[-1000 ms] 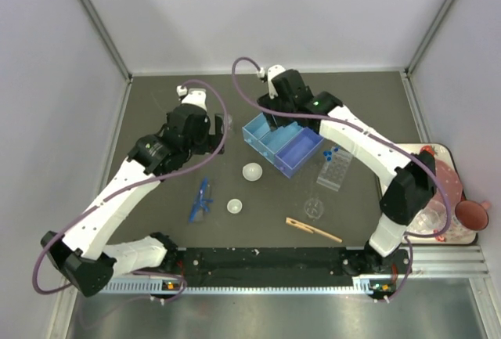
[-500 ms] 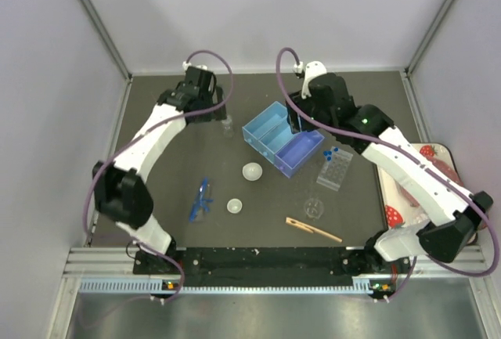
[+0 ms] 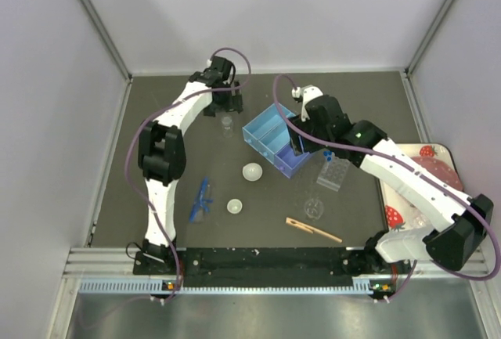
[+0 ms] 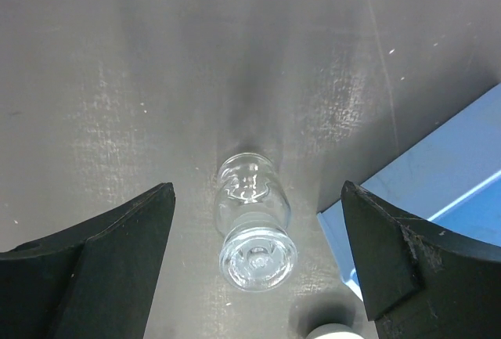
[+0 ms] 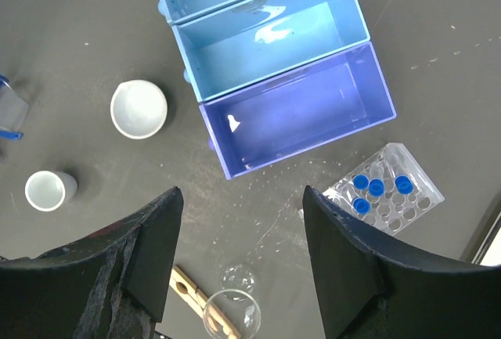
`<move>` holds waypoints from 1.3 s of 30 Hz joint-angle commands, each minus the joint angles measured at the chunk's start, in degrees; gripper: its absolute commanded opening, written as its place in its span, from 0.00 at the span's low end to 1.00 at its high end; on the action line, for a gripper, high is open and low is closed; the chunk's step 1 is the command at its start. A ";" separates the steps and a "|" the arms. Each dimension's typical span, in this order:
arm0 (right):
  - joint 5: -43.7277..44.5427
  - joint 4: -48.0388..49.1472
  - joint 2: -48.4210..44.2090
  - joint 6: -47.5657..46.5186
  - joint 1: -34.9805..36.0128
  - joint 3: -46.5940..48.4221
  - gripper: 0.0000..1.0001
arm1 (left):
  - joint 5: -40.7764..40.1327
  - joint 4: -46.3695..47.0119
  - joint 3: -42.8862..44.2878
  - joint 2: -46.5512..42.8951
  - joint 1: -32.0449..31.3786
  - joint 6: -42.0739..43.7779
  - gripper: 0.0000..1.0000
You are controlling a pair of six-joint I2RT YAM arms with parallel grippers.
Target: Organize the chemistry lab equipment
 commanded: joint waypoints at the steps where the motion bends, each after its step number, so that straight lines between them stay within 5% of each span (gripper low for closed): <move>1: -0.63 2.40 -0.10 0.76 1.00 0.06 0.63 | 1.51 -0.96 0.44 0.36 -0.04 -1.17 0.93; 27: -2.04 4.16 0.43 0.93 1.26 -1.97 0.63 | 1.60 -0.08 -5.64 3.26 -0.04 -0.20 0.84; 39: -2.30 4.87 1.04 1.02 1.35 -2.67 0.62 | 2.31 -0.34 -5.11 1.77 -0.13 -0.20 0.60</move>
